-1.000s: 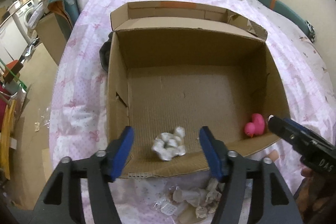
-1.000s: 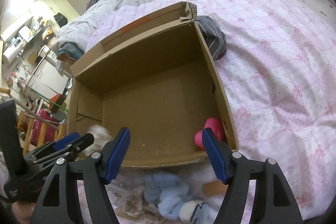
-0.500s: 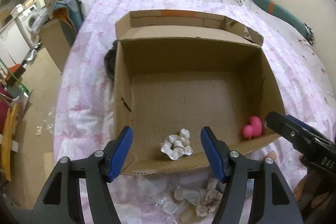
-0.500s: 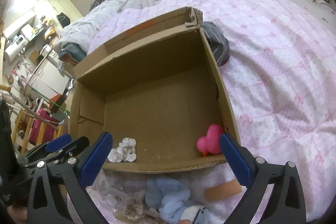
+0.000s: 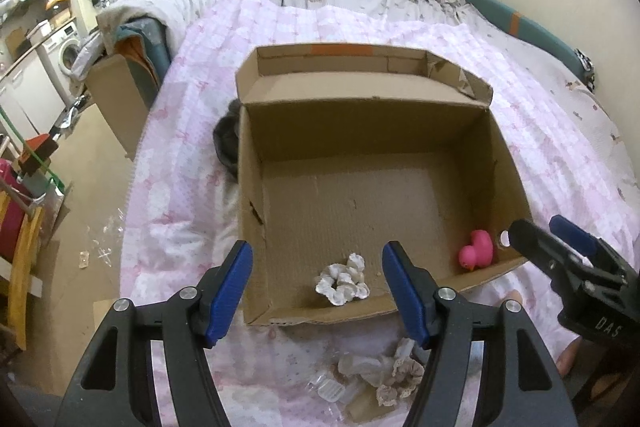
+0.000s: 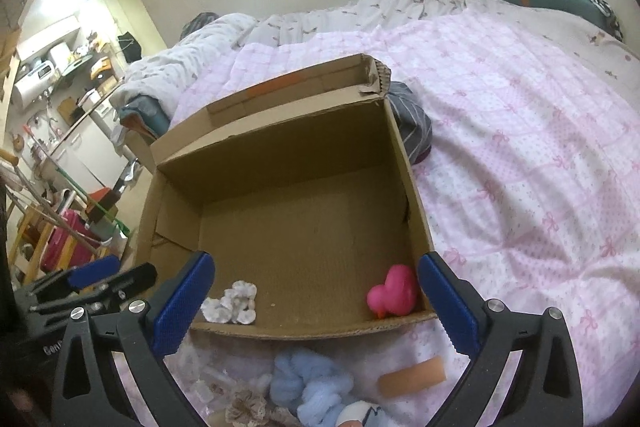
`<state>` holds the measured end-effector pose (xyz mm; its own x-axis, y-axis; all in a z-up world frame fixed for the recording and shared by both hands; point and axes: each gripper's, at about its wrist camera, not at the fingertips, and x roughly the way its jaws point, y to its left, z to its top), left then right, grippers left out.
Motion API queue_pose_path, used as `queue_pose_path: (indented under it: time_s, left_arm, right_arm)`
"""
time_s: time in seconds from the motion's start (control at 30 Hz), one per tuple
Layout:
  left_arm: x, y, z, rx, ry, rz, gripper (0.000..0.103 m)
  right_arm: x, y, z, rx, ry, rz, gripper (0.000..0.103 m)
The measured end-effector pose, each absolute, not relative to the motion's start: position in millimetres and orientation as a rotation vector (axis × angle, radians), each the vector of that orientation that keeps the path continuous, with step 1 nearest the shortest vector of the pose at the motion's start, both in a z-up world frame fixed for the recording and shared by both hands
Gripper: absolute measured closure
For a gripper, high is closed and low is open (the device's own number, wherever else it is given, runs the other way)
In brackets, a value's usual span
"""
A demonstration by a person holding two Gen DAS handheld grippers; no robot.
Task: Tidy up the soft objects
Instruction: 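Withdraw both open grippers from the box back toward the remaining items, then grasp the blue fuzzy sock bundle with the right gripper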
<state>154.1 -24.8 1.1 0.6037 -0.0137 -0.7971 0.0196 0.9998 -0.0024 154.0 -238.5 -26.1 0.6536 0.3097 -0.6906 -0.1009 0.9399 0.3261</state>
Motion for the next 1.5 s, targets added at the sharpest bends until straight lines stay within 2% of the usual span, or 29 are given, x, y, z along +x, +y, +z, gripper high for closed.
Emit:
queue_pose_path:
  time_s: [0.33,0.97,1.3,1.5]
  left_arm:
    - [125,-3,17,-0.024,0.889,0.031,0.038]
    - [71,4,-3,-0.041,0.919,0.069,0.038]
    - [73,7,-13,-0.025,0.941,0.13,0.038]
    - [75,12,-17,-0.068,0.963,0.121,0.038]
  right_arm:
    - [125,-232,-8,0.199,0.762,0.275,0.0]
    - [85,-235,-8,0.169,0.818,0.259,0.0]
    - [82,-247,-11,0.204,0.826,0.193,0.0]
    - [90,-261,-25,0.269,0.896,0.153,0.0]
